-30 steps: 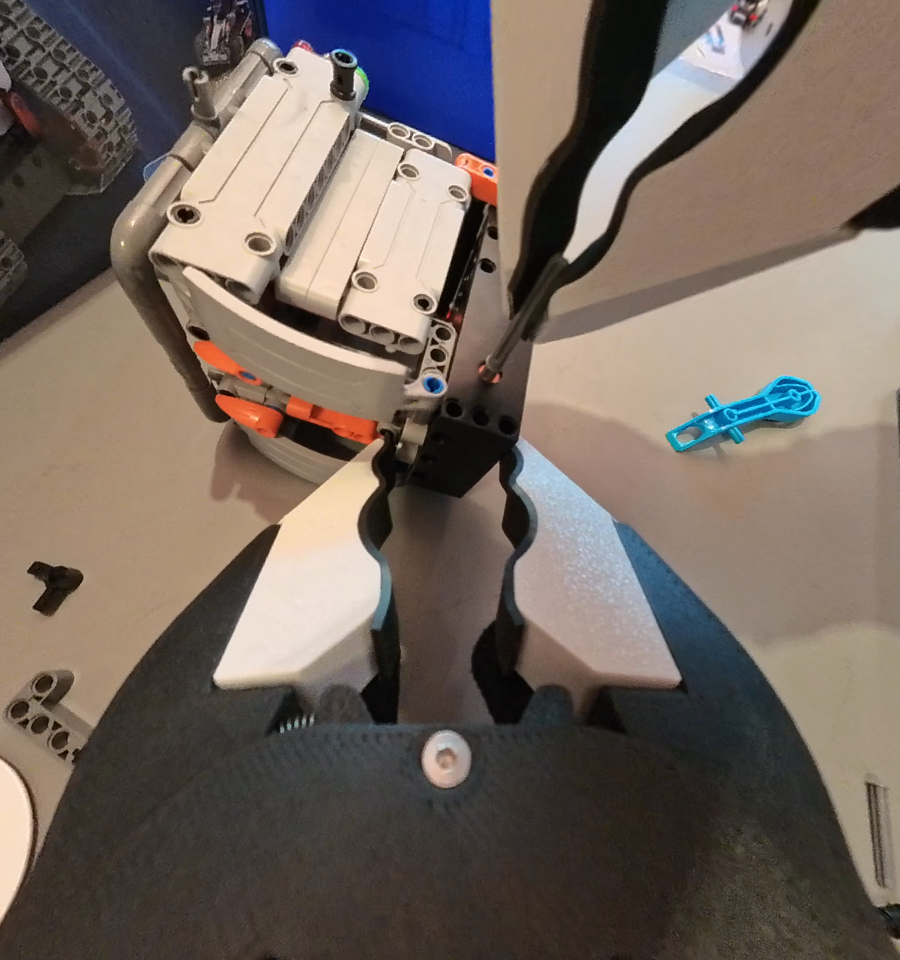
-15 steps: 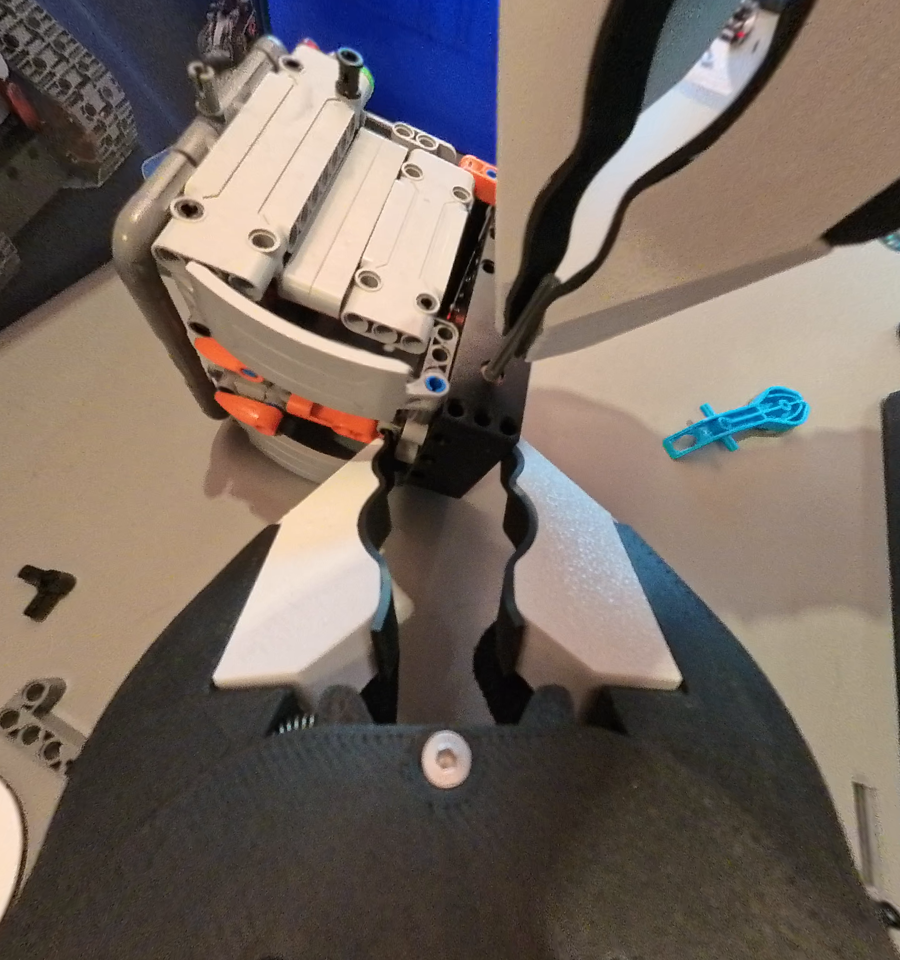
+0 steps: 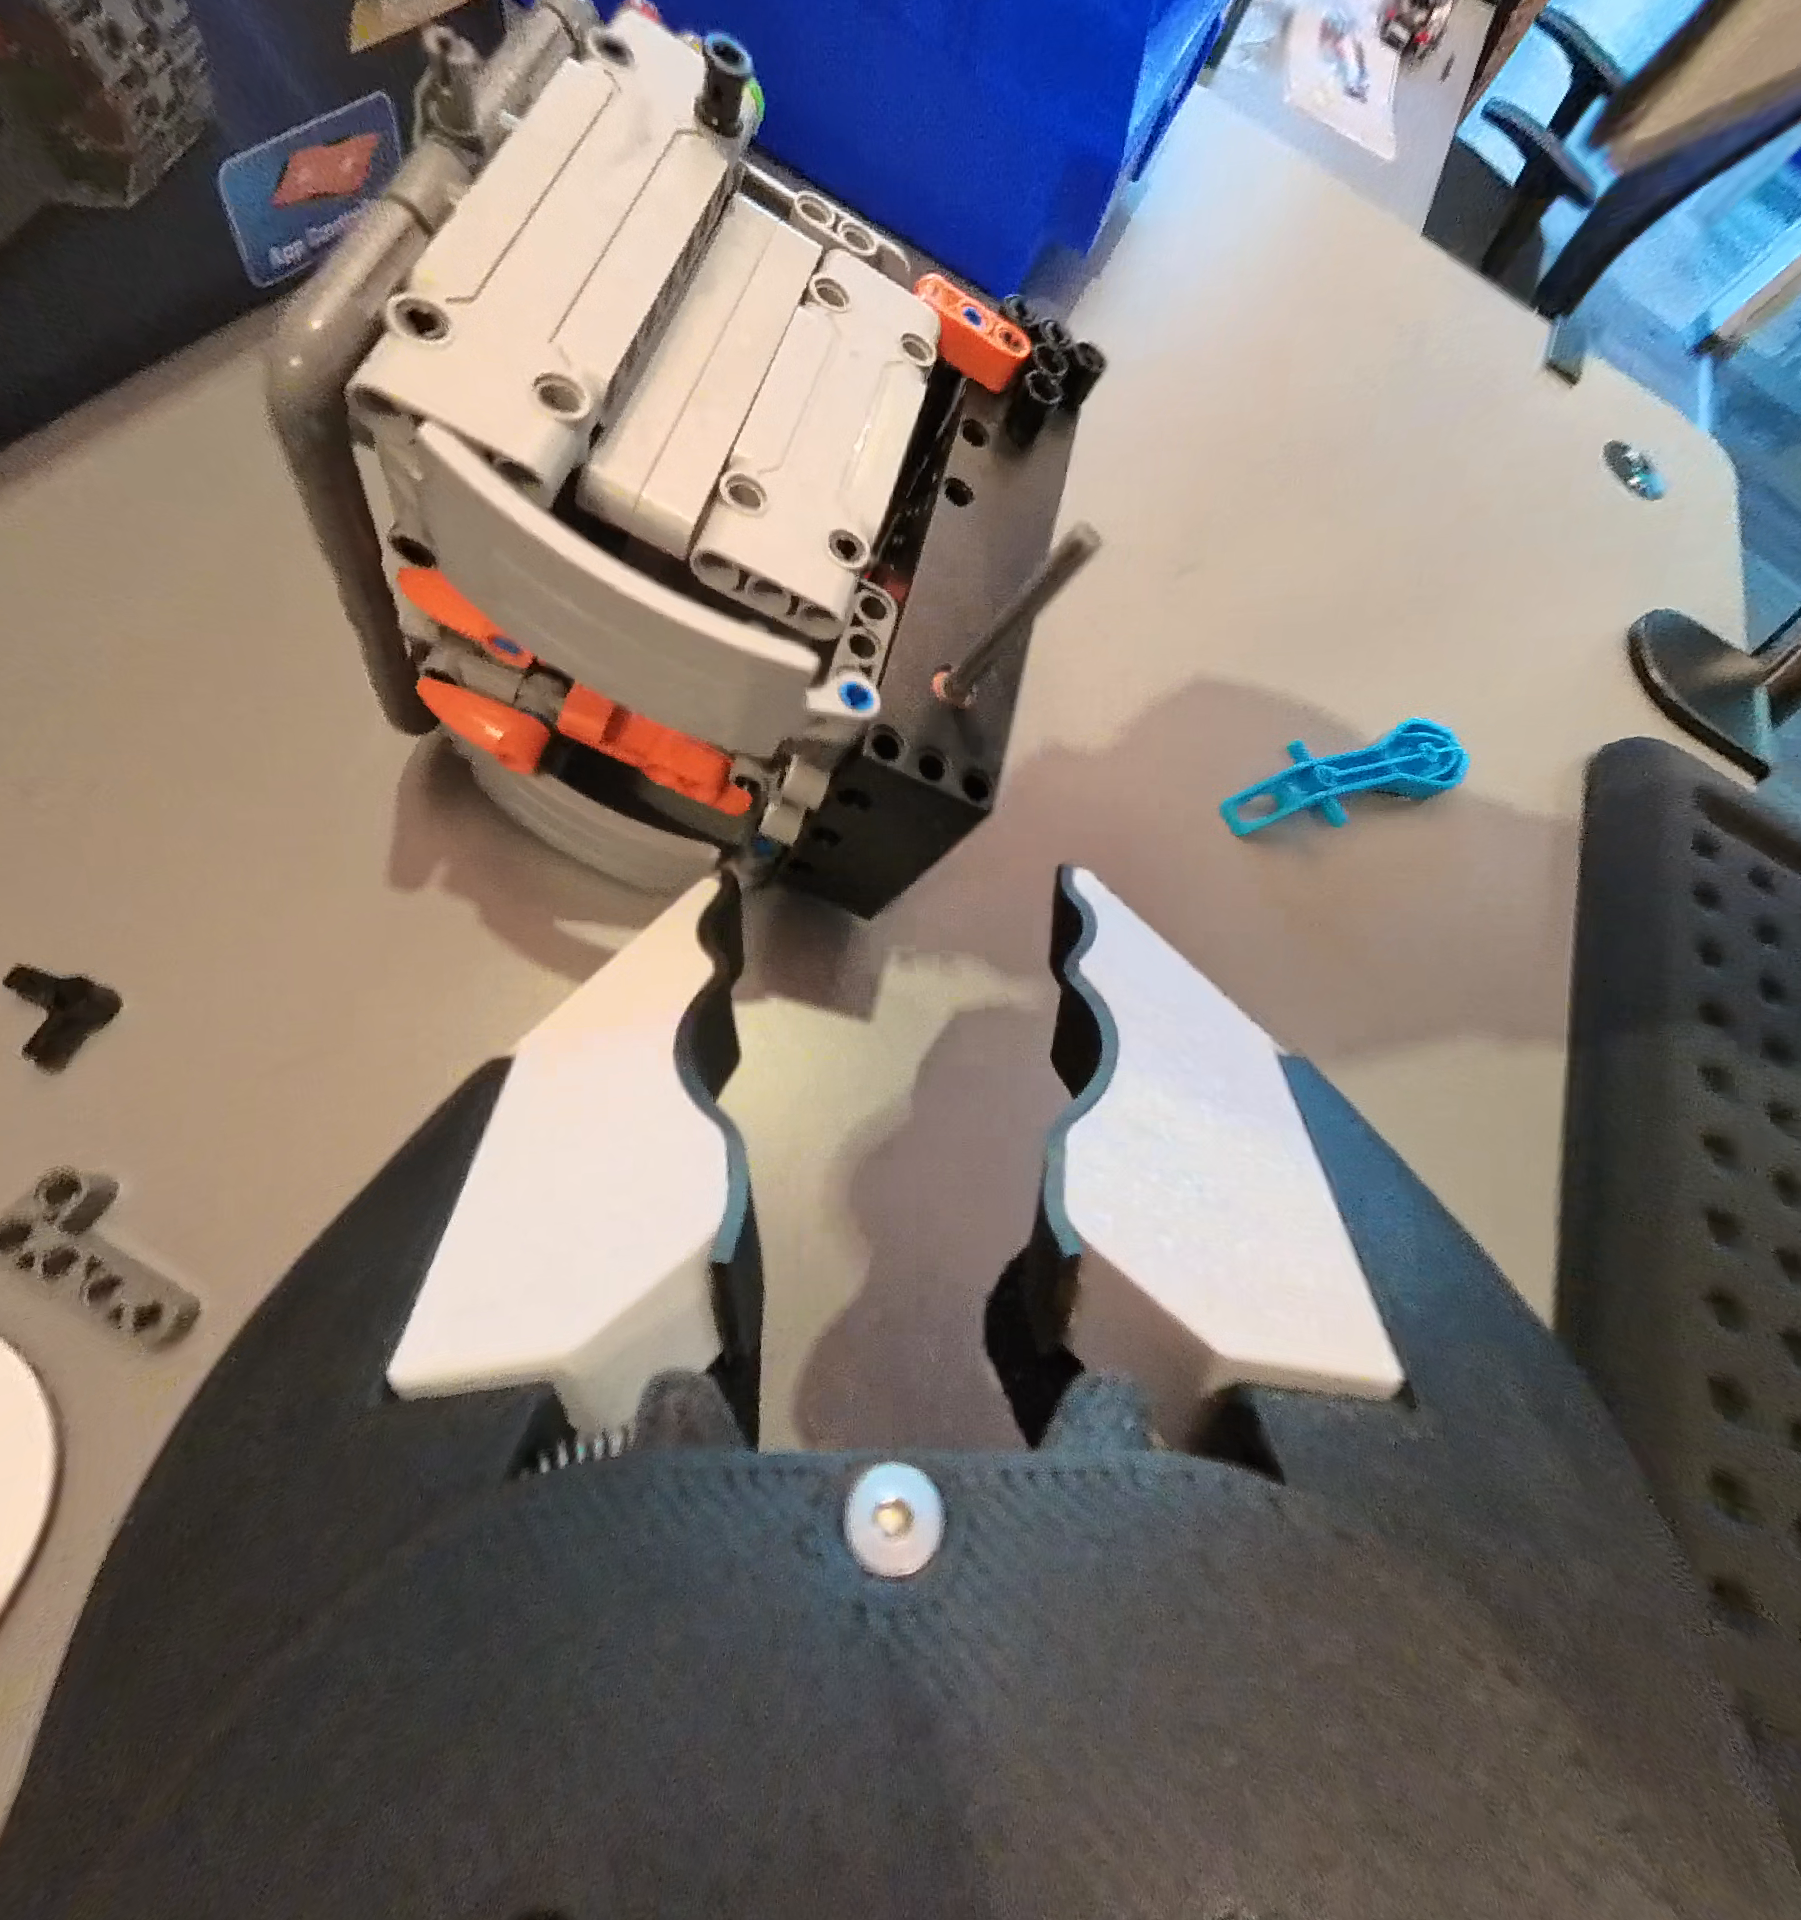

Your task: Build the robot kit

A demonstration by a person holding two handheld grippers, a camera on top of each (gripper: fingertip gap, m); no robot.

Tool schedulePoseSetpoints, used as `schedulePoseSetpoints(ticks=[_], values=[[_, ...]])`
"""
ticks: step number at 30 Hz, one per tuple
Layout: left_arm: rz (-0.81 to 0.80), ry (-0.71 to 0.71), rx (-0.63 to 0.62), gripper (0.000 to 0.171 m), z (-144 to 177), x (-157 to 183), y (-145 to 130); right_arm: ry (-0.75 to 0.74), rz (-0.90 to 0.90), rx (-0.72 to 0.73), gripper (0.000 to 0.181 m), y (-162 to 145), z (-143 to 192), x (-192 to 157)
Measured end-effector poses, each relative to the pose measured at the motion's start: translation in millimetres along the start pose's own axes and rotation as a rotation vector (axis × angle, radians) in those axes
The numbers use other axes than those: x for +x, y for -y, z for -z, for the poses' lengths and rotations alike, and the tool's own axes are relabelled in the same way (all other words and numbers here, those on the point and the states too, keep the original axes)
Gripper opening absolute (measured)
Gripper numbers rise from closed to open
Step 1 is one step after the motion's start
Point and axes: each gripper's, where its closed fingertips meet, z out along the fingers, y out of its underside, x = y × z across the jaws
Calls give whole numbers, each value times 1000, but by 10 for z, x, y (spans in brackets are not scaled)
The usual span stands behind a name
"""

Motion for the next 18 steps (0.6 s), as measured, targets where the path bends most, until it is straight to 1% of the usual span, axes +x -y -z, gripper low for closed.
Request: schedulePoseSetpoints(ticks=[3, 6, 8, 9, 11, 12, 13, 14, 15, 16, 17, 18], values=[[22, -26, 53, 57, 261, 102, -3, 24, 3, 140, 27, 134, 126, -212], [44, -157, 188, 50, 615, 409, 141, 83, -26, 284, 28, 296, 120, -480], [70, -267, 298, 40, 890, 640, 260, 111, -61, 361, 33, 377, 63, -604], [80, -319, 349, 33, 1025, 744, 313, 148, -88, 406, 33, 427, 30, -685], [71, -411, 407, 22, 1244, 961, 360, 230, -145, 471, 34, 515, -59, -852], [54, -424, 432, 21, 1321, 1039, 367, 284, -162, 503, 29, 564, -85, -953], [41, -406, 425, 24, 1344, 1069, 330, 338, -174, 526, 33, 605, -95, -1053], [39, -415, 434, 22, 1387, 1115, 311, 372, -180, 545, 30, 639, -102, -1126], [61, -439, 449, 28, 1433, 1157, 311, 407, -181, 567, 26, 678, -96, -1204], [71, -469, 469, 28, 1477, 1207, 310, 445, -176, 584, 20, 713, -86, -1291], [80, -482, 478, 31, 1493, 1242, 298, 461, -167, 586, 13, 735, -96, -1356], [98, -504, 482, 38, 1508, 1283, 294, 460, -163, 583, 13, 750, -116, -1397]])
